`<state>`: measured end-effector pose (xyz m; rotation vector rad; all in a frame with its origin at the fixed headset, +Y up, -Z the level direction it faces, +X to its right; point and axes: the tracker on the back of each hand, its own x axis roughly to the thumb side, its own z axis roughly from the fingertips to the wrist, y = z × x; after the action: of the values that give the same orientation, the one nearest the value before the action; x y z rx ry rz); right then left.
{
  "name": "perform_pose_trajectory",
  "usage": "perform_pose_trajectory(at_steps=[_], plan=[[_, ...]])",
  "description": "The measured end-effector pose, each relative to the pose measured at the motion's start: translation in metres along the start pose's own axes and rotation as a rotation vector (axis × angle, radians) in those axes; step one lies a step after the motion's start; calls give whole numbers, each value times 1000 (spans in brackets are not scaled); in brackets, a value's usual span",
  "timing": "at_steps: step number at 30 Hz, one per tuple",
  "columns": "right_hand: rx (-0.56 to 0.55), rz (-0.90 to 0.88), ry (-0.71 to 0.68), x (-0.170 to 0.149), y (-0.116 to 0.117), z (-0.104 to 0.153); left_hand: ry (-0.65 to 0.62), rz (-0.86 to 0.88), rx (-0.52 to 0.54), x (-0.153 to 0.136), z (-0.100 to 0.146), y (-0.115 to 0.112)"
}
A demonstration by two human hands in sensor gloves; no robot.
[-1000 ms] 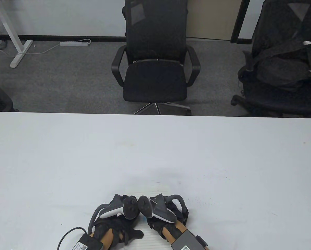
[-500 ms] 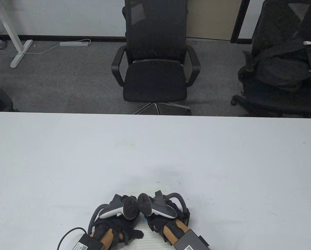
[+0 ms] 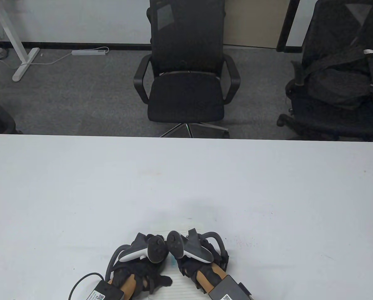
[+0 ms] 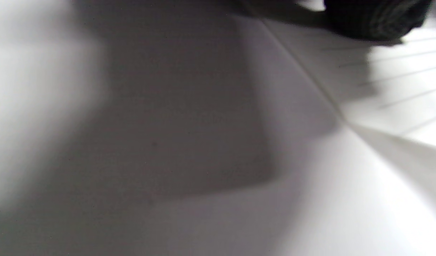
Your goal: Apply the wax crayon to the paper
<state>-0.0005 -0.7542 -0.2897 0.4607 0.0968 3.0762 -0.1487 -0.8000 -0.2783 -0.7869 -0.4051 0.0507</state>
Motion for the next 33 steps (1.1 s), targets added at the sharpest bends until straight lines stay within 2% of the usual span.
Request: perform_pose_trajectory(at_steps=[1,4,6,7,8,11,12,14,16,18,20,24,29,31,33], plan=[[-38,4,4,-1,1,-1,0,0,-1,0,0,0],[0,2,-15,0,0,0,1,0,-1,0,0,0],[101,1,-51,1,-2,-2,1,0,-1,0,0,0],[213,-14,-79,2,-3,-2,2,-1,-2,0,0,0],[225,-25,-80,2,-3,-1,2,-1,-2,0,0,0],[119,-18,-45,2,-1,0,2,-1,-3,0,0,0],[36,-19,-19,1,1,1,2,-1,-3,0,0,0],[-20,-13,-37,1,2,2,2,0,-3,0,0,0],[39,3,-68,3,0,3,2,0,-2,0,0,0],[149,-18,-132,5,-2,4,2,1,-3,0,0,0],[194,-31,-124,6,-2,5,2,0,-3,0,0,0],[197,8,-129,10,-3,8,1,0,-3,0,0,0],[49,63,-86,10,-2,11,2,1,-3,0,0,0],[101,49,-108,10,-2,10,2,1,-3,0,0,0],[207,36,-142,10,-3,9,2,1,-3,0,0,0]])
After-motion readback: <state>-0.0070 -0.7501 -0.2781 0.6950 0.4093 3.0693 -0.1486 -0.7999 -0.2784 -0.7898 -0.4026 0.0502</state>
